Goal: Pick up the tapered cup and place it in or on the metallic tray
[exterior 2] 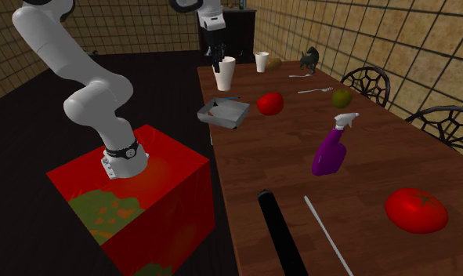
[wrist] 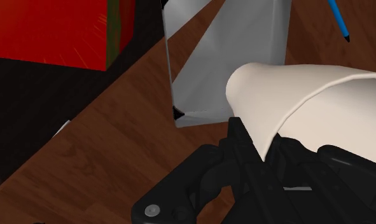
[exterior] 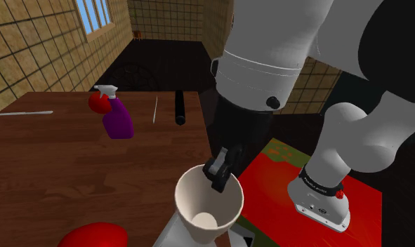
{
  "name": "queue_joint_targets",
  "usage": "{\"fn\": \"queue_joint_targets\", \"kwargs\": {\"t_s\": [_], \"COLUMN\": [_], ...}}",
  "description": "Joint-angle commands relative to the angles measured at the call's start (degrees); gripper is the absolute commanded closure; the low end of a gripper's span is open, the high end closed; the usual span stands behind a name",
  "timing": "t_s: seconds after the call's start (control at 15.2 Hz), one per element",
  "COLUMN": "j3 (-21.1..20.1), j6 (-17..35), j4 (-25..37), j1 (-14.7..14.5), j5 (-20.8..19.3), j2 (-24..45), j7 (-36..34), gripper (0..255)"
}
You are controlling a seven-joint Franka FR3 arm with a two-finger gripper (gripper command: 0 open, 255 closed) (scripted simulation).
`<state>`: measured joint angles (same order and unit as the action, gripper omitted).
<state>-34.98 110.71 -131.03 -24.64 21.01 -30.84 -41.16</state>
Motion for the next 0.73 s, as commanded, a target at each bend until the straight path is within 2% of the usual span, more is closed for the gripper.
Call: {"fn": "queue_joint_targets", "kwargs": {"t_s": [0.0, 0.66], "j3": [-0.32, -2.70], "j6": [1.17, 9.20], "j4": [-1.27, -7.51], "j1": [-0.21, -0.43], "j5": [0.35, 1.59], "j2": [-0.14, 1.63], "j7": [0.02, 0.48], "gripper": [255, 255]}}
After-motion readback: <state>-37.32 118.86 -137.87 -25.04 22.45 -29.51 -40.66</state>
